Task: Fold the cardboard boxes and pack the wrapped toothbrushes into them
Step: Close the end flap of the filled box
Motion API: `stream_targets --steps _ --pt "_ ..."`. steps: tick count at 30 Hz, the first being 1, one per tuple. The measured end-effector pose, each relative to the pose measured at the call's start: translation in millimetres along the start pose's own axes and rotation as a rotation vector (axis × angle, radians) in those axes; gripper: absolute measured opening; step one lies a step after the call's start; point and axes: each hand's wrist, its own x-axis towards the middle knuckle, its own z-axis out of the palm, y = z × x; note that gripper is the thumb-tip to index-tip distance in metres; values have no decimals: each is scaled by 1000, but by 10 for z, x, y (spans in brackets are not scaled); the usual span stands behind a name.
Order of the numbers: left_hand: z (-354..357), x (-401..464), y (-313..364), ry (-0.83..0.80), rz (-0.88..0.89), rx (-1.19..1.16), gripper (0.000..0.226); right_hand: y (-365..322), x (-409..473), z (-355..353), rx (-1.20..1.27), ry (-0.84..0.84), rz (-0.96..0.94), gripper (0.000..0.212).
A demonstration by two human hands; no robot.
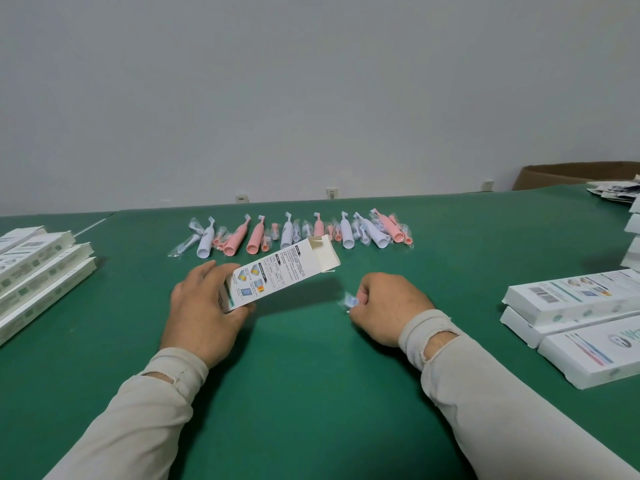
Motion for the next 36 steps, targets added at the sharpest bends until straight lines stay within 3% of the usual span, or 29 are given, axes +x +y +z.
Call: stream_targets --steps 2,5,12,16,22,31,33,36 --pt "0 7 4 1 1 -5 60 64 25 -5 262 117 -1 9" --pt "4 -1 15 4 14 -16 59 96 2 -31 734 277 -87 30" --pt "9 -18 26 -29 60 -42 60 -90 -56 -27 1252 488 -214 24" --pt "22 -37 55 -59 106 -79 62 -108 -57 20 1286 527 -198 26" --pt "25 -40 60 -64 128 -95 61 -87 -43 50 1149 626 -156 29" --pt "28 -51 70 -78 141 -135 62 -119 -74 126 935 655 -115 11" --pt "27 -49 81 -81 144 -138 62 -139 -80 138 891 601 -146 9" --pt "35 -65 100 -85 160 -153 62 -191 -94 159 913 248 -245 28"
